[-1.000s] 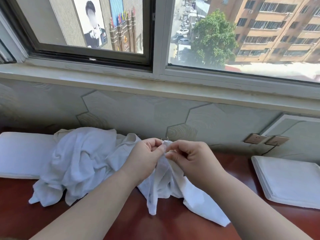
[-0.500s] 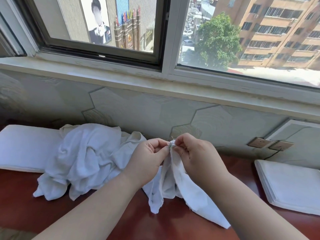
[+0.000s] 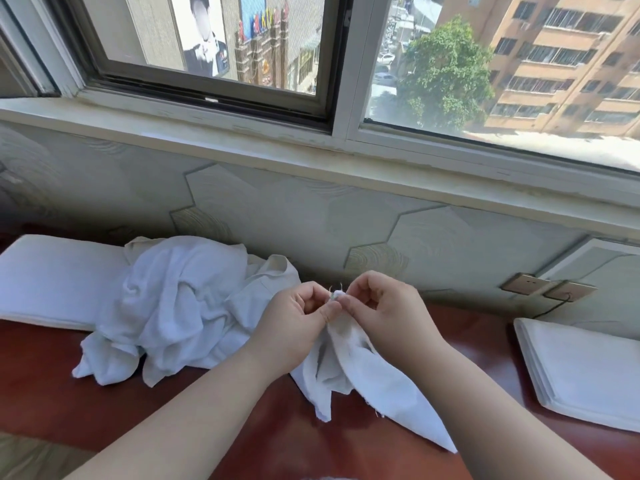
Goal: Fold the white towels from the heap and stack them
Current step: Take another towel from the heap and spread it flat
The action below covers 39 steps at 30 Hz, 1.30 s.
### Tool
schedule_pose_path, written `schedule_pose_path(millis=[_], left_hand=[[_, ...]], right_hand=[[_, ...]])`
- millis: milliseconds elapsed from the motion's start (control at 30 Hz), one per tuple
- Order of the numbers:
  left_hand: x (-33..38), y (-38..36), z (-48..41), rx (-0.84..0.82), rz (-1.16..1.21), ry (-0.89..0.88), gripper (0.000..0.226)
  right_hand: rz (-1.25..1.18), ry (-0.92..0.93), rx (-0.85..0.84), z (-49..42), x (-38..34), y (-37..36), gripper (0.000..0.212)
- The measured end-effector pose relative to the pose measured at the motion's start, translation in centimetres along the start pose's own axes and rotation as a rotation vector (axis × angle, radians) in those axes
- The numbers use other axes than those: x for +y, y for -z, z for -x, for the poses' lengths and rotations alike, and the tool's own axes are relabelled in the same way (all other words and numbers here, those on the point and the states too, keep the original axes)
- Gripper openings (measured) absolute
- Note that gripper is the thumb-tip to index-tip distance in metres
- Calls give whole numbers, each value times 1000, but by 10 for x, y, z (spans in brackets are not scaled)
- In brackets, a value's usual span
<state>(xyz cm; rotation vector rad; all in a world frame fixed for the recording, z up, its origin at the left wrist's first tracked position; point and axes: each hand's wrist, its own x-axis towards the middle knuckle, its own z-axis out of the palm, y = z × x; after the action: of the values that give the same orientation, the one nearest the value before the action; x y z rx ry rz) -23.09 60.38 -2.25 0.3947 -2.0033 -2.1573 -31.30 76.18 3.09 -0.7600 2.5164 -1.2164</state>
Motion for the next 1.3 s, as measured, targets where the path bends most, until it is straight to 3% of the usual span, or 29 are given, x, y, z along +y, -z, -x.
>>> schedule_pose_path(millis=[100,167,233,400,500,600,767,900,967,1067,1300], left_hand=[[-25,5,2,133,24,101,18],[-46,13,3,240,-16,174,18],[-70,28,4,371,-52,261,15],[-120,64,27,596,-95,428,13],[-133,63,39,556,-62,489,20],[-140,53,43,498,-152,527,19],[-136,37,41,704,-62,569,24],[-112,26,45,766,-119,461,26],[-107,21,51,725,-246,459,24],[-116,18,66,653,-339,523,23],[-157,26,118,501,-526,746,26]], right_hand=[[161,-84,-306,-8,26,-9,19],[287,-139,-480,-6,52,-18,35],[394,-165,-548,1,86,-27,42],[779,-152,-552,10,163,-25,35],[922,-71,-577,3,181,-14,30],[839,-231,-579,-16,192,-7,25],[937,-381,-706,-46,190,2,8],[1073,-342,-797,-60,182,20,21],[1049,-349,-747,-64,188,26,27],[1059,-338,-722,-67,204,21,11],[968,-116,-688,-57,261,7,7]])
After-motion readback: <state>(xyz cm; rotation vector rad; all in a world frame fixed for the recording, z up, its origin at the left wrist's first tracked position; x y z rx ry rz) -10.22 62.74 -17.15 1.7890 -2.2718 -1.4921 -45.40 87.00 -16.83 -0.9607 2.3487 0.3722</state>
